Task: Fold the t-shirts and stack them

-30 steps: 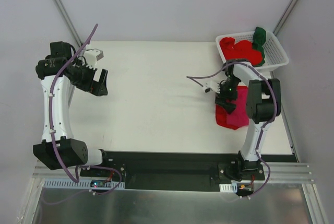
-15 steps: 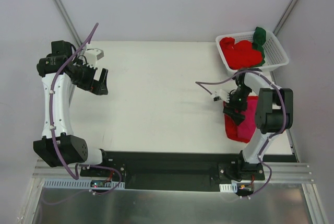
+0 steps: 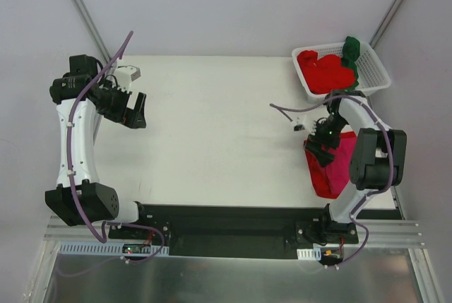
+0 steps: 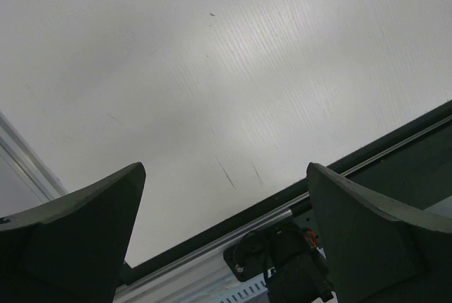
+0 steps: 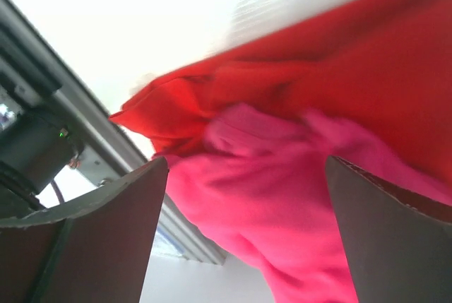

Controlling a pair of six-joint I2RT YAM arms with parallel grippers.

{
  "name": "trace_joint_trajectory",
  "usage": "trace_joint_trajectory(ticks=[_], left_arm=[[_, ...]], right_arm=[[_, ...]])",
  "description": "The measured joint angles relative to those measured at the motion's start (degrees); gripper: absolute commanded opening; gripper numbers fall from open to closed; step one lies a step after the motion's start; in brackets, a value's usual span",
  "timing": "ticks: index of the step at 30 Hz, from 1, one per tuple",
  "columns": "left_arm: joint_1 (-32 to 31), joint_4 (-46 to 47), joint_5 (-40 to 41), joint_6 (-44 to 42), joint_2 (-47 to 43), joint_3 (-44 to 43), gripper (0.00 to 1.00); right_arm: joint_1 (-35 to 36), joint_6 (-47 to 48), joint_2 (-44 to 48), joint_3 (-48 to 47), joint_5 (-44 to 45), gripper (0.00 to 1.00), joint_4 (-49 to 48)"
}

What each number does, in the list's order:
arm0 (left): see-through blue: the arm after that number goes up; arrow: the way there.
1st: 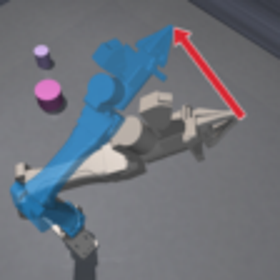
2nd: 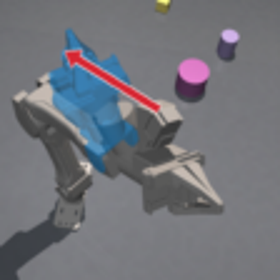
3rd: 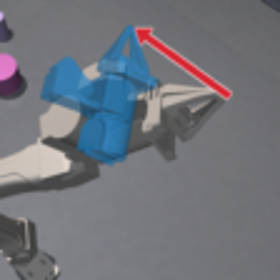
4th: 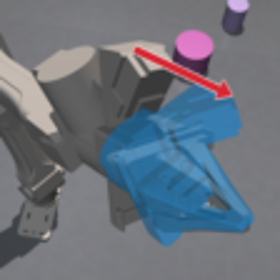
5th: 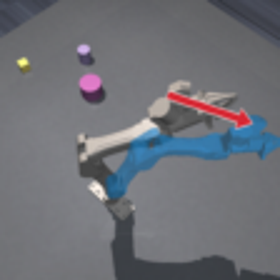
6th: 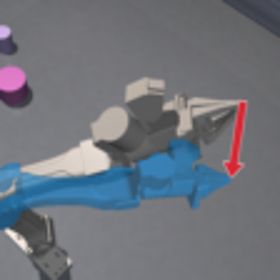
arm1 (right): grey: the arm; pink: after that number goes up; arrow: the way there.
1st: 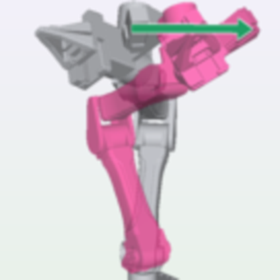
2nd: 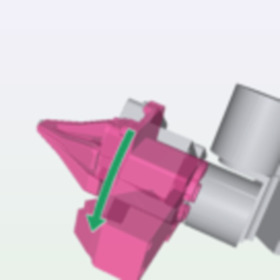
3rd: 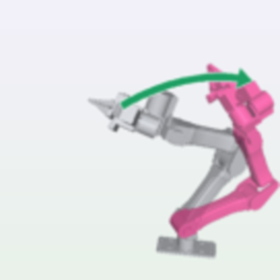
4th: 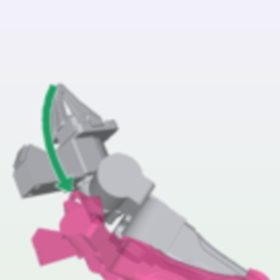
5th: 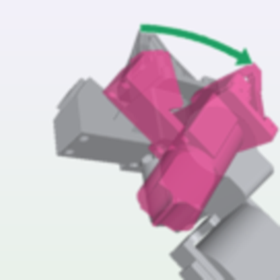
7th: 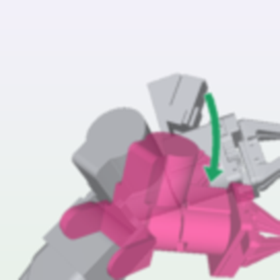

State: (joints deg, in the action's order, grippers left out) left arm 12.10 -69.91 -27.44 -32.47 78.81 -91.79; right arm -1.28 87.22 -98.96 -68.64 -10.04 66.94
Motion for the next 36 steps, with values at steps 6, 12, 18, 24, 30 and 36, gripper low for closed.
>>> trace_joint_trajectory(ticks=[6,12,18,24,30,36], left_arm=[[0.0,0.0,0.0,0.0,-0.1,0.0,0.99],[0.0,0.0,0.0,-0.2,-0.6,0.7,0.99],[0.0,0.0,0.1,-0.2,-1.1,1.5,0.99],[0.0,0.0,0.9,-0.3,-1.1,1.6,0.99],[0.0,0.0,1.1,-0.2,-1.1,1.5,0.99],[0.0,0.0,1.3,-0.2,-1.1,1.5,0.99]], right_arm=[[-0.1,-2.1,0.4,-13.3,-1.9,0.97,1.2],[-3.8,3.8,3.4,-13.3,0.2,0.97,2.6],[-12.8,11.3,3.7,-10.8,3.5,0.97,2.7],[-18.2,14.5,1.8,-10.8,4.7,0.97,1.9],[-18.2,14.0,-2.0,-9.4,4.0,0.97,-0.9],[-18.4,13.5,-3.3,-6.4,4.7,0.97,-3.7]])
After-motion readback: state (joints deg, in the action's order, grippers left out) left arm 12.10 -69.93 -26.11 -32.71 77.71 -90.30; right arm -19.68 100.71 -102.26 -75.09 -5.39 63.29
